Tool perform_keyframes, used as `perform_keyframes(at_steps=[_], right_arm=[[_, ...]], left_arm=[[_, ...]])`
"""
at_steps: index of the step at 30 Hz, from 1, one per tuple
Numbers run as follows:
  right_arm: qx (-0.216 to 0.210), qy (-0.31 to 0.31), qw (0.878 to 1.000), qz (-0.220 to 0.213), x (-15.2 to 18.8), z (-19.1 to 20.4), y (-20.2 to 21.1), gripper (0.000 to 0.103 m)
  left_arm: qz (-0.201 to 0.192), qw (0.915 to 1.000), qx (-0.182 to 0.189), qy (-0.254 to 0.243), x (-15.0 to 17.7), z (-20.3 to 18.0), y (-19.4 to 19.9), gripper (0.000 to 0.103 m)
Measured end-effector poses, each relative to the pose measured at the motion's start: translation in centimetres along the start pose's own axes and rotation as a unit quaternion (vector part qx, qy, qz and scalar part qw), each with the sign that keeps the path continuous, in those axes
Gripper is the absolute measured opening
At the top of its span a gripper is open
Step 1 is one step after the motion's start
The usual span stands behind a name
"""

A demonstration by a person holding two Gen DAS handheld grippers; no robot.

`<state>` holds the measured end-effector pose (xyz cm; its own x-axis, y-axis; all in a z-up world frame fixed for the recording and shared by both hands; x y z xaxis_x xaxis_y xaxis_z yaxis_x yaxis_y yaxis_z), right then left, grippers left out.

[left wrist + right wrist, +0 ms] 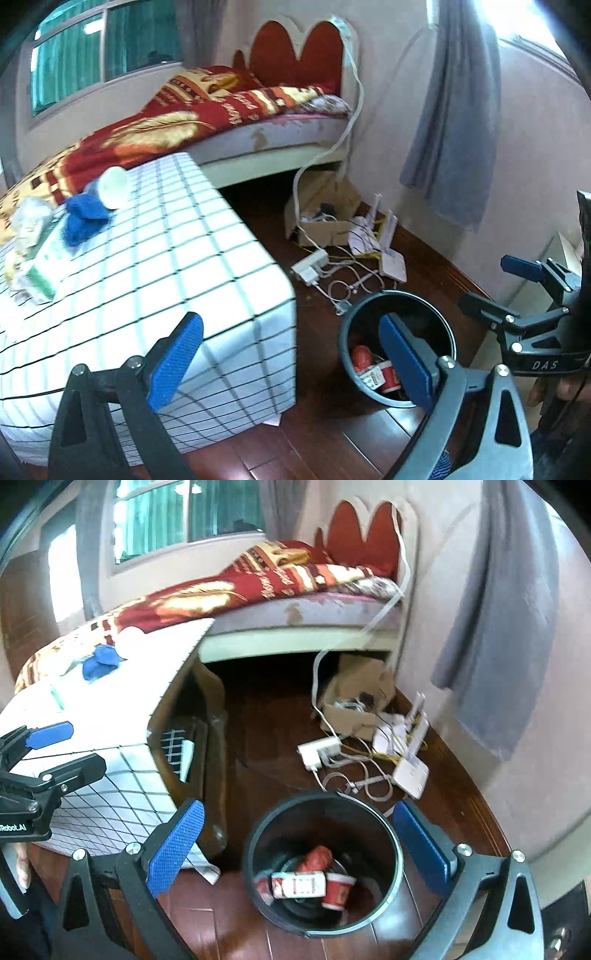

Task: Collect trash
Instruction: 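Move both tools back toward the remaining trash on the box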

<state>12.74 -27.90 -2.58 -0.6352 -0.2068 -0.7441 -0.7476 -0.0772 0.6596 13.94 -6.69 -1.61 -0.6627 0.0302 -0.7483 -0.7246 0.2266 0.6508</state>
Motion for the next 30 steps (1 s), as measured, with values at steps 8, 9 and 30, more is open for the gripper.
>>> perform_keyframes(at_steps=[8,9,30], right_arm=[[-0.043,0.035,0.998,-0.033,-3.6,5.3,-0.8,0.103],[-0.050,0.040,0.997,-0.035,-4.0,6.1,-1.0,0.103],[-0.148,0.126,0.979,-0.060,-13.0,24.7,-6.0,0.103]], left_arm=[[-0.023,0.9981,-0.044,0.037,-0.2,5.0,2.2,0.097],[-0.024,0.9977,-0.049,0.040,-0.1,5.6,2.4,0.097],[-0.040,0.9578,-0.195,0.208,2.0,28.7,5.8,0.078]])
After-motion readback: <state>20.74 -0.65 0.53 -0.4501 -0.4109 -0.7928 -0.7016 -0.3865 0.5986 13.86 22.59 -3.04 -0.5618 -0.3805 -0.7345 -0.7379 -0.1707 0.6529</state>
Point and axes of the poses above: each gripper's, at about its wrist camera, not at the fingertips, and y roughly against the way its jaws point, z to its left, x to its underside, the point moved 1 cm from there along -y, roughly the way its jaws point, and after that the axes turned 8 degrees about y, right-handed, at the moved point
